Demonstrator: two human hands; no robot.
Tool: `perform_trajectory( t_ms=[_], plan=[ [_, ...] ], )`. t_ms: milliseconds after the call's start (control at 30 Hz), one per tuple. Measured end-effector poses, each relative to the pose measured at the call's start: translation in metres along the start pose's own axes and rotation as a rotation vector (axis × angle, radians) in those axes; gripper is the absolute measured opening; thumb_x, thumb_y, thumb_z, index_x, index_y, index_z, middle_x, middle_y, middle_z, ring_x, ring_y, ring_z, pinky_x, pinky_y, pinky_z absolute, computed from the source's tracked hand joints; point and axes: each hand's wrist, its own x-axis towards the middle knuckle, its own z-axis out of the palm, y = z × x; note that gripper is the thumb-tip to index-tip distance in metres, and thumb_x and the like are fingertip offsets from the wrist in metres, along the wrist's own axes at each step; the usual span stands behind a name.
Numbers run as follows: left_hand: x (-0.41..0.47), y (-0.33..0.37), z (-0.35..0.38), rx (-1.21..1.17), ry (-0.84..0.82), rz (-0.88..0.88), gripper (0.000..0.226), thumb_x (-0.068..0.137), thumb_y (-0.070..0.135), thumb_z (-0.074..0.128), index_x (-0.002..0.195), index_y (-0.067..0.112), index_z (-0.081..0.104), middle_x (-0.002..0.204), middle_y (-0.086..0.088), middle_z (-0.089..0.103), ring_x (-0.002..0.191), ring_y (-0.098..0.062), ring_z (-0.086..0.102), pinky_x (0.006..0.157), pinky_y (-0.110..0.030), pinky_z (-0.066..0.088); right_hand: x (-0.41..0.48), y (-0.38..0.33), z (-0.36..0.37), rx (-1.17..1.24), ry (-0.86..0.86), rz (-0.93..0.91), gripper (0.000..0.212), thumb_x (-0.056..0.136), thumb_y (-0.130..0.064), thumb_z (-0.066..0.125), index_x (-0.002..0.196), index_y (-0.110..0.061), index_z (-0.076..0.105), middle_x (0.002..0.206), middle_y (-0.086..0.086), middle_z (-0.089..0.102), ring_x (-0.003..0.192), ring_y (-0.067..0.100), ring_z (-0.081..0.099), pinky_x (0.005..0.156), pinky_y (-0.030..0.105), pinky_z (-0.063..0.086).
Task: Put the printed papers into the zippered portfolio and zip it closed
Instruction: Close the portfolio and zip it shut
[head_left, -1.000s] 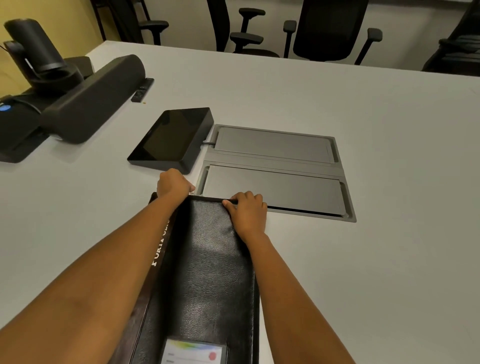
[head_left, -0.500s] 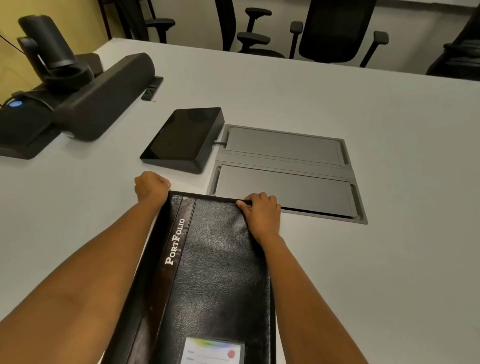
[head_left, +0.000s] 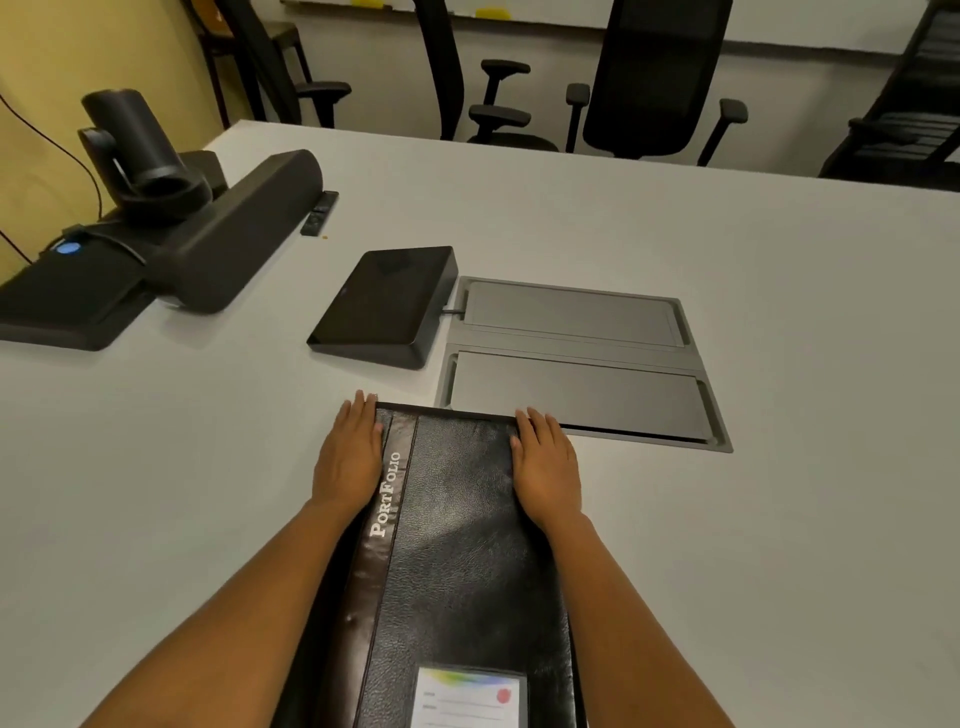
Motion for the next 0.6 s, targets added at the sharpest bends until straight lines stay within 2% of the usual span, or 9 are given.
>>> perform_trajectory(
  t_ms=[100,200,333,600],
  plan=[
    [-0.017,-0.002,0.002,0.091,-0.009,0.046,0.050,0.102,0.024,0.022,0.149,0.009,0.012,0.159,-0.008,0.010,0.147,-0.022,0.009,0.120,-0.034,0.012,-0.014,0.001,0.000,-0.019,-0.064,0.013,0.049,0.102,-0.033,0.018,0.149,-0.022,0.007,0.160,-0.001,0.003,0.147,0.018,-0.003,0.119,0.033,0.003],
    [-0.033,-0.004,0.002,0.157,-0.043,0.077,0.052,0.102,0.029,0.020,0.149,0.010,0.008,0.160,-0.006,0.005,0.148,-0.019,0.004,0.121,-0.032,0.008,-0.032,0.001,0.001,-0.041,-0.098,0.036,0.051,0.102,-0.033,0.016,0.149,-0.021,0.000,0.160,-0.001,-0.006,0.146,0.016,-0.010,0.117,0.029,-0.004],
    [-0.062,-0.005,0.001,0.182,-0.063,0.123,0.053,0.102,0.031,0.021,0.150,0.013,0.006,0.160,-0.004,0.004,0.148,-0.017,0.001,0.121,-0.032,0.007,-0.063,-0.003,0.003,-0.046,-0.104,0.058,0.052,0.102,-0.033,0.014,0.148,-0.019,-0.004,0.159,0.000,-0.008,0.146,0.016,-0.011,0.115,0.027,-0.008],
    [-0.131,-0.008,-0.005,0.167,-0.124,0.147,0.056,0.100,0.037,0.013,0.149,0.015,-0.003,0.159,-0.001,-0.004,0.147,-0.014,-0.007,0.118,-0.027,-0.006,-0.128,-0.013,0.003,-0.049,-0.114,0.090,0.054,0.102,-0.034,0.016,0.148,-0.018,-0.005,0.159,0.001,-0.008,0.147,0.017,-0.009,0.117,0.029,-0.006]
  ],
)
